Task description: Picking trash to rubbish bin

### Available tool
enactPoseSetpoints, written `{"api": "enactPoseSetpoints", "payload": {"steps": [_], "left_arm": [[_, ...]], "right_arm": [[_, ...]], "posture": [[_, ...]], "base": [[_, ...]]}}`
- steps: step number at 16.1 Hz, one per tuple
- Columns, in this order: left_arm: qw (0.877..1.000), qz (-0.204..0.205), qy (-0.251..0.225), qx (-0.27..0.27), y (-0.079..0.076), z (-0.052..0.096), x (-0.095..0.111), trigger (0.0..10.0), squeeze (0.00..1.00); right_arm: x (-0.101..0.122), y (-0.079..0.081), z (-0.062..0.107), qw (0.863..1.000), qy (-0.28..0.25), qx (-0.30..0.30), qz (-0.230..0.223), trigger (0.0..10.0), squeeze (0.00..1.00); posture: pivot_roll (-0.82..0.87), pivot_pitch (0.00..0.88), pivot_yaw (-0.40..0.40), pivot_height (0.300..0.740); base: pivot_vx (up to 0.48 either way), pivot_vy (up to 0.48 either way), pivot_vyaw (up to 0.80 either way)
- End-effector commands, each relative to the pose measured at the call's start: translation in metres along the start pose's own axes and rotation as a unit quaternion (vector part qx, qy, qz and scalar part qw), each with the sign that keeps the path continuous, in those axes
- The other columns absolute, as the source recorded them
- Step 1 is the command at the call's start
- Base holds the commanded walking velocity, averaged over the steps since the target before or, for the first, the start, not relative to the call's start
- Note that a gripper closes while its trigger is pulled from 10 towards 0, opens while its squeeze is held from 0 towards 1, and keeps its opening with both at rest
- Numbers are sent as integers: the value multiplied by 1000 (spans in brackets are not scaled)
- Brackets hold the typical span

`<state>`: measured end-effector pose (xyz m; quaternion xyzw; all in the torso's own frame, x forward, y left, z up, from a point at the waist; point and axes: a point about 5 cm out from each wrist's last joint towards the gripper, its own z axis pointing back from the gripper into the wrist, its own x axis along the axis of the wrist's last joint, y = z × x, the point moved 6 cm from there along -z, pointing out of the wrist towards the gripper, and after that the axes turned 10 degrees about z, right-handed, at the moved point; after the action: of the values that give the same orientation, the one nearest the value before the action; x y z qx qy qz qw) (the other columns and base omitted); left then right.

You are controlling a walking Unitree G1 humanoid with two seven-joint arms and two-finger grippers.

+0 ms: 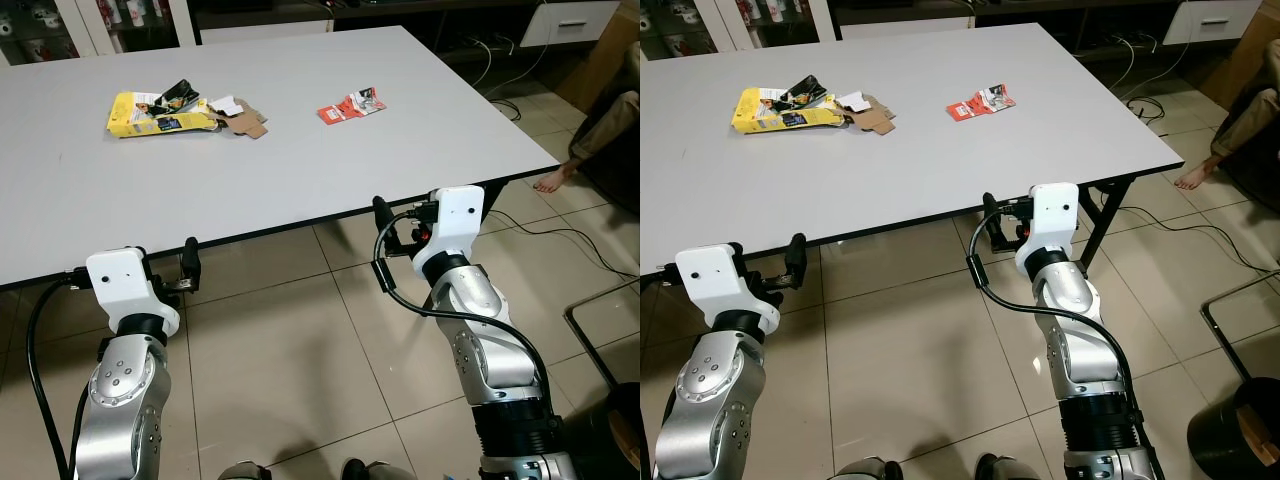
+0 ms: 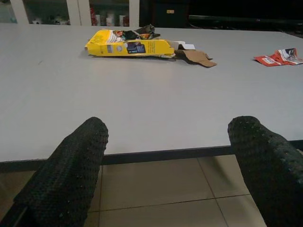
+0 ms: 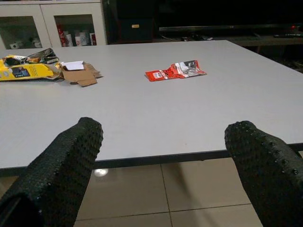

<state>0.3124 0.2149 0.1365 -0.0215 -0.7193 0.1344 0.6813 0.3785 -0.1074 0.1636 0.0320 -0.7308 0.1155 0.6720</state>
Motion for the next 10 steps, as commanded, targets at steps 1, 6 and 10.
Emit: {"api": "enactPoseSetpoints", "payload": {"steps": [1, 6, 10], "left_arm": [[1000, -5, -2, 0, 0, 1, 2, 10000, 0], [1000, -5, -3, 0, -1, 2, 2, 10000, 0], [1000, -6, -4, 0, 0, 1, 2, 10000, 0]], "right_arm": [[4, 0, 0, 1000, -8, 1, -5, 10000, 0], [3, 0, 1, 1000, -8, 2, -3, 10000, 0], [2, 1, 1, 1000, -6, 1, -3, 10000, 0]], "posture": [[-56, 141, -16, 740], [-57, 139, -17, 740], [-57, 139, -17, 740]], "base": [[0, 0, 0], [0, 0, 0], [0, 0, 0]]}}
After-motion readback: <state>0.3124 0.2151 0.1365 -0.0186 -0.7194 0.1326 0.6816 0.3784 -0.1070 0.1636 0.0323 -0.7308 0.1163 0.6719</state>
